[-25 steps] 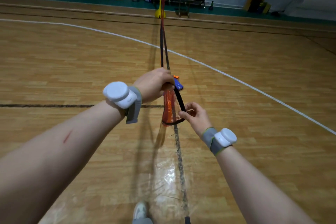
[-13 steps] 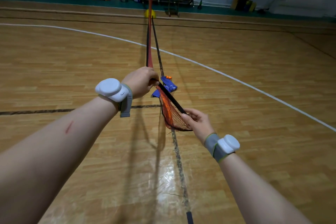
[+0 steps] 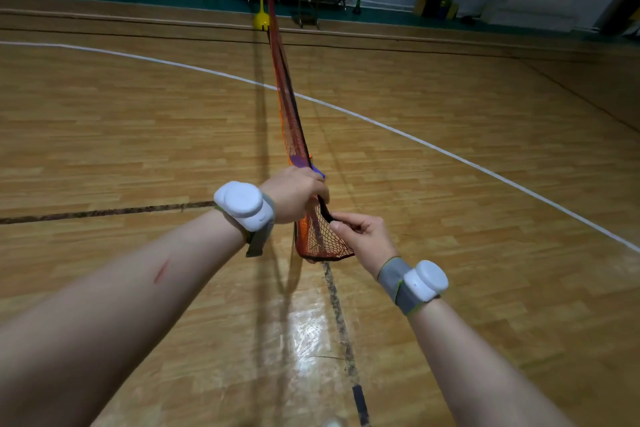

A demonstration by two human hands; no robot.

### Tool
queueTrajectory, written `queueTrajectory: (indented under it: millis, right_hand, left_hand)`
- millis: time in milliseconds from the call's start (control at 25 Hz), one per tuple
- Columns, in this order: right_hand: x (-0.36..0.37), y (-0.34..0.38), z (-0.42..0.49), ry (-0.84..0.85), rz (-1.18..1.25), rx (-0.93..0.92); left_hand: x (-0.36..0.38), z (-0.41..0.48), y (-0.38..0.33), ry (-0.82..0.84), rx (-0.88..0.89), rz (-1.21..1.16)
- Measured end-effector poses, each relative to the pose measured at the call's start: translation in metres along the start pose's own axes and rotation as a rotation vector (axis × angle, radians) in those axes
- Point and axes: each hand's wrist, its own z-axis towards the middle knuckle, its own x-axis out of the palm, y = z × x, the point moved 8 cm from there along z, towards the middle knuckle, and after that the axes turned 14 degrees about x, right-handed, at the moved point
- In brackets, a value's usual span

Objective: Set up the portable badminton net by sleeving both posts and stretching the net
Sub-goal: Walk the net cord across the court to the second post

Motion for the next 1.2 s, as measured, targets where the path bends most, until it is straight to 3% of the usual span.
queueTrajectory:
  millis: [280, 560, 920, 1200]
  right_hand:
    - [0.012, -0.007, -0.019, -0.006, -0.028, 0.001]
    - [0.023, -0.022, -0.034, -0.062, -0.119, 0.008]
    - [0.034, -0.026, -0.036, -0.083, -0.128, 0.01]
    - [0.042, -0.005, -0.042, 0.02, -0.072, -0.007]
  left_hand:
    - [-0.003, -0.03, -0.026, 0.002, 0.034, 0.063]
    - [-0.031, -0.058, -0.036, -0.155, 0.045, 0.062]
    - [-0.055, -0.091, -0.015, -0.272, -0.055, -0.001]
    - [-0.054, -0.105, 0.017, -0.262, -0.185, -0.032]
